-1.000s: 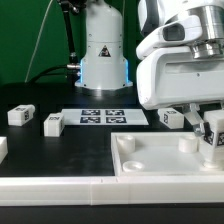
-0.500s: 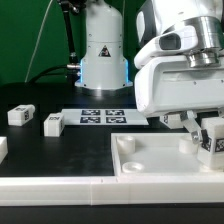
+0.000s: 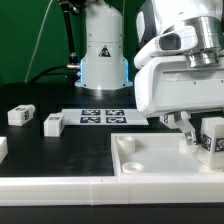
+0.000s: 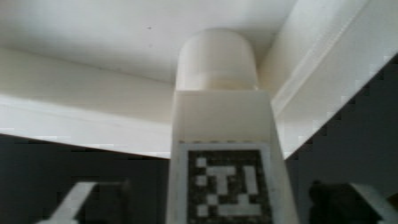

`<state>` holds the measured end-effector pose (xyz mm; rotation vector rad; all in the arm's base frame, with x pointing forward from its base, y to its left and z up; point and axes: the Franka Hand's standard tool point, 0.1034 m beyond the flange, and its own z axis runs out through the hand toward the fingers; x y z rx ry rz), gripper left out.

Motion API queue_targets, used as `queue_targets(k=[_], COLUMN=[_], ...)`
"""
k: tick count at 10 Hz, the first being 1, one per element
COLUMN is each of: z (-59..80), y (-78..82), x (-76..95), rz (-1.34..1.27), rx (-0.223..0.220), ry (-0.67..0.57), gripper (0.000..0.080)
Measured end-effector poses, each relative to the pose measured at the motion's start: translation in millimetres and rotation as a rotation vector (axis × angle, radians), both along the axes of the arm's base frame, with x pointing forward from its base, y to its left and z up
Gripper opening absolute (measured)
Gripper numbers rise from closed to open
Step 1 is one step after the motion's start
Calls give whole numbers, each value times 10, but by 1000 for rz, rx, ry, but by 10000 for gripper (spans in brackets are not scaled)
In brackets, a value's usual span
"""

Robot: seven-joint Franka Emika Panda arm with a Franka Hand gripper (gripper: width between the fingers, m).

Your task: Assemble one leg

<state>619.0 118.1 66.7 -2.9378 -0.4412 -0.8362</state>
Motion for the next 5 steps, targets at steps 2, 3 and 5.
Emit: queue_targets(k=[2,3,5], z=[0,0,0], y=[0,0,0], x=[0,0,0], rz=[0,0,0], rx=[0,0,0], ry=[0,0,0], gripper=[614,643,648])
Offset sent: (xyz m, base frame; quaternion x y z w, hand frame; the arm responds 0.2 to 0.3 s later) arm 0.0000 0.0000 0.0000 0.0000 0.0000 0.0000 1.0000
